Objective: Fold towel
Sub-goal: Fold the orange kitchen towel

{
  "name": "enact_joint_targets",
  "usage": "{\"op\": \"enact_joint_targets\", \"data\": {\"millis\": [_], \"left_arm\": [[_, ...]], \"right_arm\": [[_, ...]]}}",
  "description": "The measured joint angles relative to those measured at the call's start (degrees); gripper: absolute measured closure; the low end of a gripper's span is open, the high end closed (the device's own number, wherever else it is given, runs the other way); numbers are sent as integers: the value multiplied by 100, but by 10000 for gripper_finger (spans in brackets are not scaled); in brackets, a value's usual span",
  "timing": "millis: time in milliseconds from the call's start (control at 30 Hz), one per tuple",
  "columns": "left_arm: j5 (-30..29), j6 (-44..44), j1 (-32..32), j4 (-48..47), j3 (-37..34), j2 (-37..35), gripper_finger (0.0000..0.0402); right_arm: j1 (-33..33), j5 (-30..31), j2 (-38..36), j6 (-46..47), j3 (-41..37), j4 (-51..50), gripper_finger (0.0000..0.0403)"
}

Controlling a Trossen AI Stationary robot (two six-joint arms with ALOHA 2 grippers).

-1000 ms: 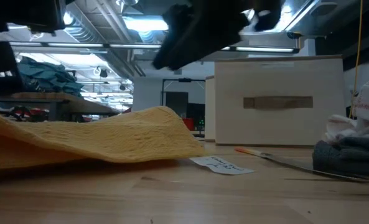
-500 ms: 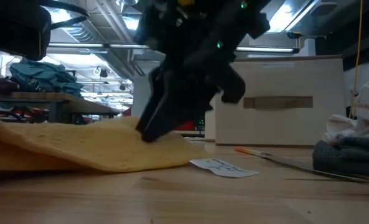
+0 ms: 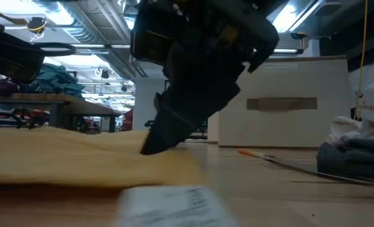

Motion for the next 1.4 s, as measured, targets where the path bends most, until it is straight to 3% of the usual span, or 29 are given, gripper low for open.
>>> {"op": "enact_joint_targets", "data": {"millis": [133, 300, 600, 867, 1000, 1200, 1400], "left_arm": [[-83, 236, 176, -71, -55, -13, 397], [-59, 665, 301, -25, -40, -22, 399], [-102, 1803, 152, -78, 652, 0, 399], [253, 2433, -56, 404, 953, -2, 395], [384, 2516, -182, 681, 953, -2, 361], [394, 2338, -289, 711, 953, 4, 265], [333, 3329, -415, 737, 953, 99, 207]], "right_arm": [[190, 22, 28, 146, -21, 412, 194], [241, 706, 34, 144, -27, 567, 194], [183, 1408, -591, -526, -23, 378, 194], [289, 1107, -952, -593, -20, -129, 194], [494, 1017, -950, -603, -22, -305, 194], [887, 1014, -950, -952, -20, -187, 194], [1189, 1660, -807, -1566, -18, -129, 194]]}}
